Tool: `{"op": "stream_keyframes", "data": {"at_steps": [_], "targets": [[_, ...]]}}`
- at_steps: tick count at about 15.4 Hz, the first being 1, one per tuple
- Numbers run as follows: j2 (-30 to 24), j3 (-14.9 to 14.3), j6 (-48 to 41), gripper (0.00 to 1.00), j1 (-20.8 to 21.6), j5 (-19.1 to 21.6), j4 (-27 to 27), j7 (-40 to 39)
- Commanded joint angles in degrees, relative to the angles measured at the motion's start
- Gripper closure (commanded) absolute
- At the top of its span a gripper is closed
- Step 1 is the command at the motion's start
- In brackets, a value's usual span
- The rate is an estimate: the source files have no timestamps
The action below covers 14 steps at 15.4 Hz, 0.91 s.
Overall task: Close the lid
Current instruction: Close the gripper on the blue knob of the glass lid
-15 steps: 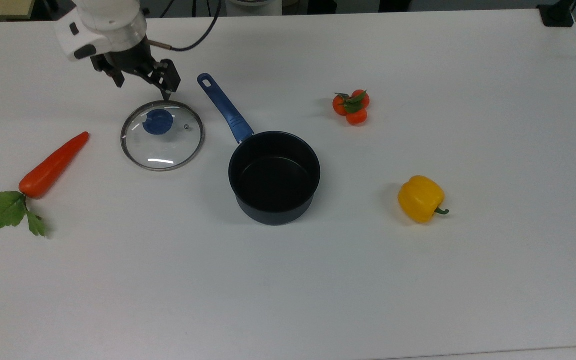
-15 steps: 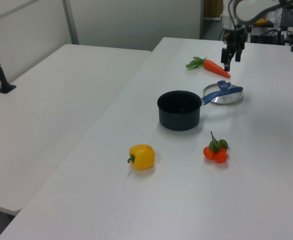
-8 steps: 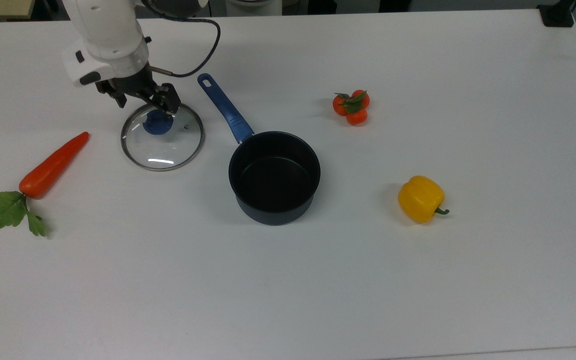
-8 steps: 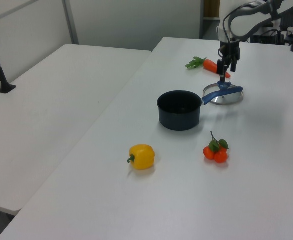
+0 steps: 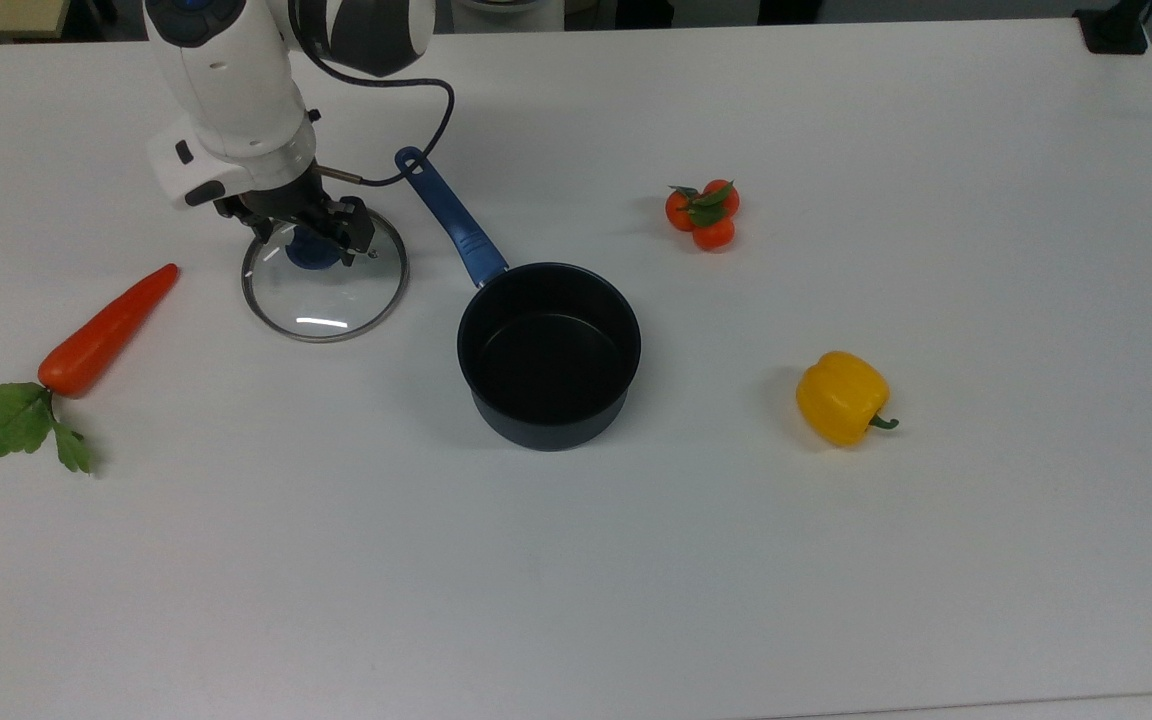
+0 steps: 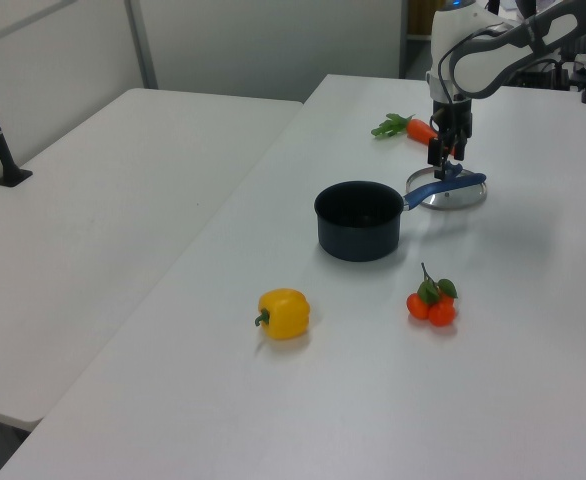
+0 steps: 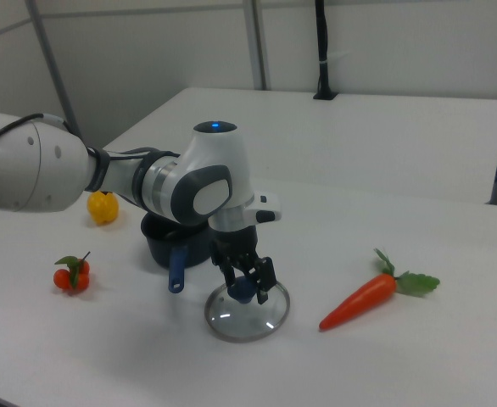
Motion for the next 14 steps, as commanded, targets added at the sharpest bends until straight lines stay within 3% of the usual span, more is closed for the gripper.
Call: {"op": "stream_keyframes", "data": {"at_steps": [1,7,9,12,14], "targets": [[-0.9,0.7,0.2,0.08,-0.2,0.2,-1.1,1.0],[-1.7,1.5,-1.7,0.19,-0.3,0.6,-1.1,2.9],[-2.1,1.5,-2.6,0.27,-0.3,0.6,-1.1,2.9],[-2.6,1.5,-3.3,0.56,-0.4,2.4,-0.8,2.9],[-3.1,1.5,-4.3,0.62,-1.1,3.1,0.3,2.9]]}}
